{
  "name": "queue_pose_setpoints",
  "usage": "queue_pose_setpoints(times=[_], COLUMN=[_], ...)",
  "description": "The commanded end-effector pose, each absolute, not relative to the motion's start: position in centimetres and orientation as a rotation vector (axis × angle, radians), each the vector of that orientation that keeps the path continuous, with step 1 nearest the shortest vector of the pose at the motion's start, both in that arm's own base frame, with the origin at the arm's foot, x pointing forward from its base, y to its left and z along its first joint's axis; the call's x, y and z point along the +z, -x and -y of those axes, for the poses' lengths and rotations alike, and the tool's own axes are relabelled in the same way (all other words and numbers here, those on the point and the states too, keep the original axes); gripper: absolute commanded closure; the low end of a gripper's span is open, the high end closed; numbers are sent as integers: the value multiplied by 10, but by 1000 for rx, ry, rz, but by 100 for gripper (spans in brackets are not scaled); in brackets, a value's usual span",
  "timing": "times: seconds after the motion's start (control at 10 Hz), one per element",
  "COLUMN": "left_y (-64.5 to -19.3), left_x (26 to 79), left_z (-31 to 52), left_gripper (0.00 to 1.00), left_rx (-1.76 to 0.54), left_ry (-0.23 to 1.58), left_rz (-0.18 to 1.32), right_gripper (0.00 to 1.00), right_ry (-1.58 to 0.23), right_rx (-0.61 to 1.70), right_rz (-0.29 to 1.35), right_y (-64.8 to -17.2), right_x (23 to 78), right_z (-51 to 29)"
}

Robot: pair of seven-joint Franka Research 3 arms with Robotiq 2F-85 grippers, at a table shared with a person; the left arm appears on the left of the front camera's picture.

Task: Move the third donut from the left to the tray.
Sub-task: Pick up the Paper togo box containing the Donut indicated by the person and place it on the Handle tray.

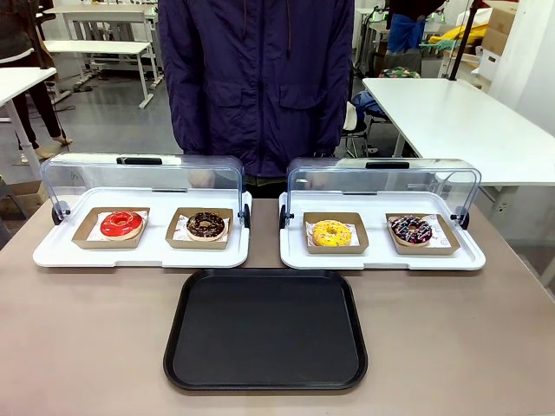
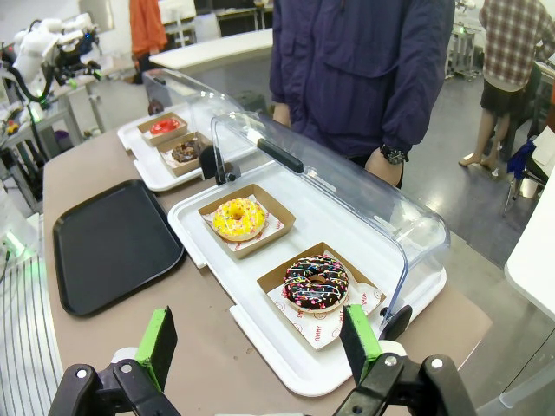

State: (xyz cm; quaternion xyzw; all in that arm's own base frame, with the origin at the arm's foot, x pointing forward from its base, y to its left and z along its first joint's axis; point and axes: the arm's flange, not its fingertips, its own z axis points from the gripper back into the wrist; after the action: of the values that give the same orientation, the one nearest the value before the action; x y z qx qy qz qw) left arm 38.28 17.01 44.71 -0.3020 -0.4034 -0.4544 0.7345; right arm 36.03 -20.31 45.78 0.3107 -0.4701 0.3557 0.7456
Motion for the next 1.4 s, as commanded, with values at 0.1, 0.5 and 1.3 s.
queue_pose_setpoints(times=[0.1, 0.5, 1.3], left_y=[-383, -383, -383], left_x=[449, 449, 449], left_z=[-172, -172, -172], left_gripper=[0, 0, 0], left_rx=[-1008, -1008, -1008], left_ry=[663, 663, 663], left_rz=[887, 887, 887], right_gripper=[0, 0, 0], right_ry=[-682, -682, -682], right_rx=[790, 790, 790], right_rz=[1060, 1060, 1060], right_y=[-363, -363, -363], right_x=[458, 458, 458], right_z=[203, 203, 203])
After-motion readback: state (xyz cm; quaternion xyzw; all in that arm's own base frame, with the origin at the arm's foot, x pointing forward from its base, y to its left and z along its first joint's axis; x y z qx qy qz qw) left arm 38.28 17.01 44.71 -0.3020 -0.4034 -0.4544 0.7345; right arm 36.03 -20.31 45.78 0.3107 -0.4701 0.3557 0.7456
